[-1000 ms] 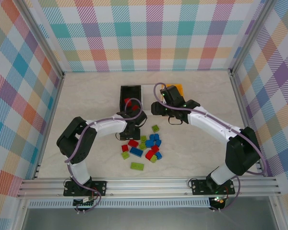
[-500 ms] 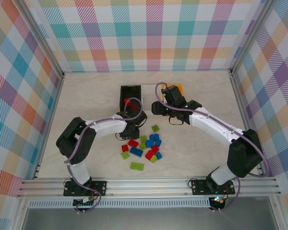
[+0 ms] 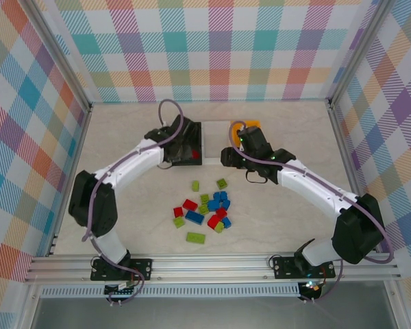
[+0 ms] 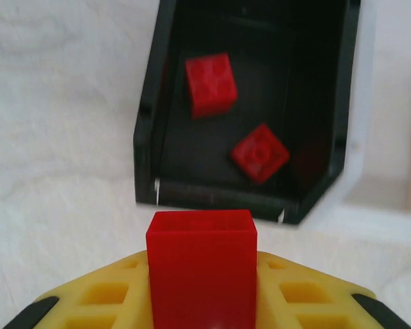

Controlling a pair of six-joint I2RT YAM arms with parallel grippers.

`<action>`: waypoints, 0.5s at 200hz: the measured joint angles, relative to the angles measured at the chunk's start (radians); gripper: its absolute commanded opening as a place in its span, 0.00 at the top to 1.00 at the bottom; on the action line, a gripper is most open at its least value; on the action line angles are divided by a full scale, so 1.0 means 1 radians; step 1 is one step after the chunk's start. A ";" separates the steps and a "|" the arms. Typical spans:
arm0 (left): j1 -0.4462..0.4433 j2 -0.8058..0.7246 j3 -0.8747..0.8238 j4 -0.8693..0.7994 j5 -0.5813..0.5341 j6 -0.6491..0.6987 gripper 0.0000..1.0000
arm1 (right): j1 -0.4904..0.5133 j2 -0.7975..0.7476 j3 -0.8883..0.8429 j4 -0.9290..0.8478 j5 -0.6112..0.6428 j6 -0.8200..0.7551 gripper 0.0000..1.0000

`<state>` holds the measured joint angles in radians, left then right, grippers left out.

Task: Sort the legos into containers by color

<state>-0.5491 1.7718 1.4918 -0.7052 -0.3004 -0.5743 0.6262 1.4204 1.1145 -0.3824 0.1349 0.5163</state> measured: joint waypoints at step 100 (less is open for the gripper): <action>0.022 0.359 0.354 -0.091 -0.059 0.034 0.30 | -0.005 -0.074 -0.100 0.000 -0.016 -0.009 0.26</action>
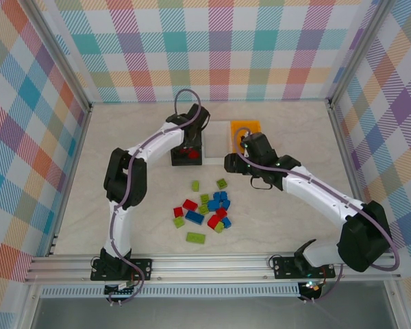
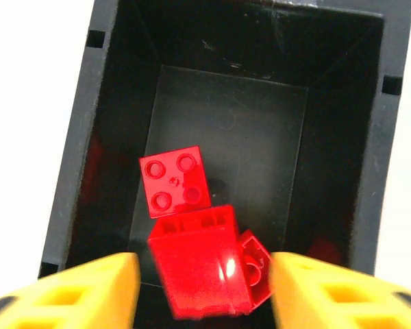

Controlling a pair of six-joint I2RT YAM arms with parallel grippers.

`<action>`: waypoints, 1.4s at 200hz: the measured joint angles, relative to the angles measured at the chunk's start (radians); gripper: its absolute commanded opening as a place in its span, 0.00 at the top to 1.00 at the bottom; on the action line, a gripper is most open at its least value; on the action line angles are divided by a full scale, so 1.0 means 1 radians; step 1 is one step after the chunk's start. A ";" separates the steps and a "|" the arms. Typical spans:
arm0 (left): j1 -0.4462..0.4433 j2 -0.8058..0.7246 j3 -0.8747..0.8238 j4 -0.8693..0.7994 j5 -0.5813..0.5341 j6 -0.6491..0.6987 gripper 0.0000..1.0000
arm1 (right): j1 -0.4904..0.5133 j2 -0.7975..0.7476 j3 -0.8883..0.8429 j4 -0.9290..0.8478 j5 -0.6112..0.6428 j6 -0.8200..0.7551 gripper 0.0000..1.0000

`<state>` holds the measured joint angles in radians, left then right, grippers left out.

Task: Sort the legos into containers by color

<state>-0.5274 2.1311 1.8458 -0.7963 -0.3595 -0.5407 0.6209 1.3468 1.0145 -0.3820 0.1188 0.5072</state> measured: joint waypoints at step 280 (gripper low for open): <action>-0.138 -1.266 -1.098 -0.043 -0.105 -0.298 0.00 | 0.296 0.622 0.366 -0.034 0.005 0.048 0.38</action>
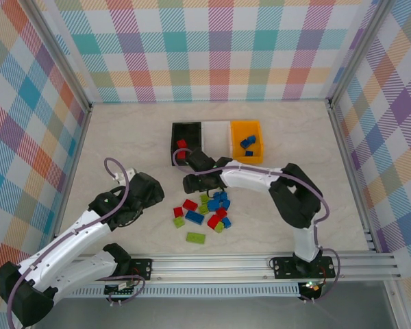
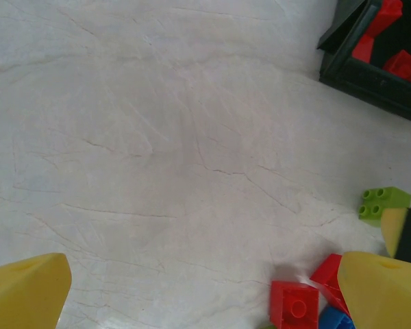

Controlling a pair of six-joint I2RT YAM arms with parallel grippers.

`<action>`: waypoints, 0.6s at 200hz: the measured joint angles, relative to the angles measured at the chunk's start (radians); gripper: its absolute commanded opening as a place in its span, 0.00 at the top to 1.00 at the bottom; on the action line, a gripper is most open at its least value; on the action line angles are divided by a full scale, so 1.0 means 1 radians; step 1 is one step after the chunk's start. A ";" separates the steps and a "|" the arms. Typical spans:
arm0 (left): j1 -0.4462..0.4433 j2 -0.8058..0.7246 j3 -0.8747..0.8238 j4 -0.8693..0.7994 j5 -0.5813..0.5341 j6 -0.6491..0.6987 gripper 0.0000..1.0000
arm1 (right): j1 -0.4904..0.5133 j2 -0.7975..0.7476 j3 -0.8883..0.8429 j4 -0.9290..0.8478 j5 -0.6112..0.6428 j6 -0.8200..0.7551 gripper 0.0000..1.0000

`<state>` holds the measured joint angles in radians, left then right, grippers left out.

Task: Sort the legos into containers by color

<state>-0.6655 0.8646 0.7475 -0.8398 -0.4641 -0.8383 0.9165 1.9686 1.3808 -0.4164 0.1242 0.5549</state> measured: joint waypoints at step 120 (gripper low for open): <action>0.000 0.002 -0.008 0.004 0.003 0.006 0.00 | 0.002 0.092 0.069 -0.048 0.077 0.035 0.75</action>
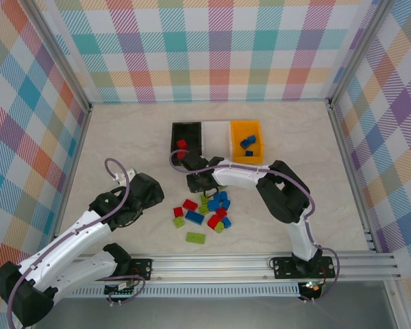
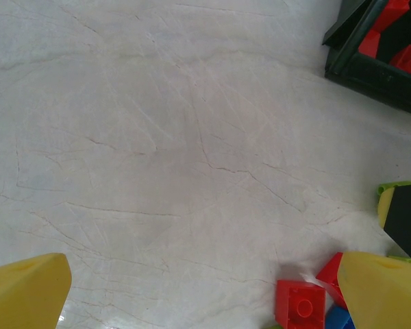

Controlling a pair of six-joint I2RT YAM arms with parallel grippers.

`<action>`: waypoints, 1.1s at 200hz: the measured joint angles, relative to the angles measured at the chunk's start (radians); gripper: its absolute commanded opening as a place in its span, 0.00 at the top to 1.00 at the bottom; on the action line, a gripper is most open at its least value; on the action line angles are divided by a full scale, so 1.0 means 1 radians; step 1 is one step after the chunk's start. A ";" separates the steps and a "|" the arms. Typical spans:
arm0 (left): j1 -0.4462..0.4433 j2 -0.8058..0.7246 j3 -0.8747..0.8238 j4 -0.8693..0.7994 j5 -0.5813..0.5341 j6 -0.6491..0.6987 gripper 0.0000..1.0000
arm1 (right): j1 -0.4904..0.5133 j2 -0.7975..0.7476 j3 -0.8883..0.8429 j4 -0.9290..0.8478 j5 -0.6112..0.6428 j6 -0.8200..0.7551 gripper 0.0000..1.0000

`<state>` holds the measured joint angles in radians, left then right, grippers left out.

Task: Sort the legos into containers by color

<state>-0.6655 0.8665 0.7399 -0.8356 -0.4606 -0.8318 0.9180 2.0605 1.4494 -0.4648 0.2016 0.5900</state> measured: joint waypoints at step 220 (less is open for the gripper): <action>0.000 0.177 0.004 0.037 0.200 0.100 0.00 | -0.289 0.148 0.483 -0.177 0.030 -0.112 0.39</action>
<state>-0.6655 1.0431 0.7437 -0.7982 -0.2604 -0.7315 0.6292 2.2082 1.9327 -0.6422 0.2317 0.4778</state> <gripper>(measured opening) 0.997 0.595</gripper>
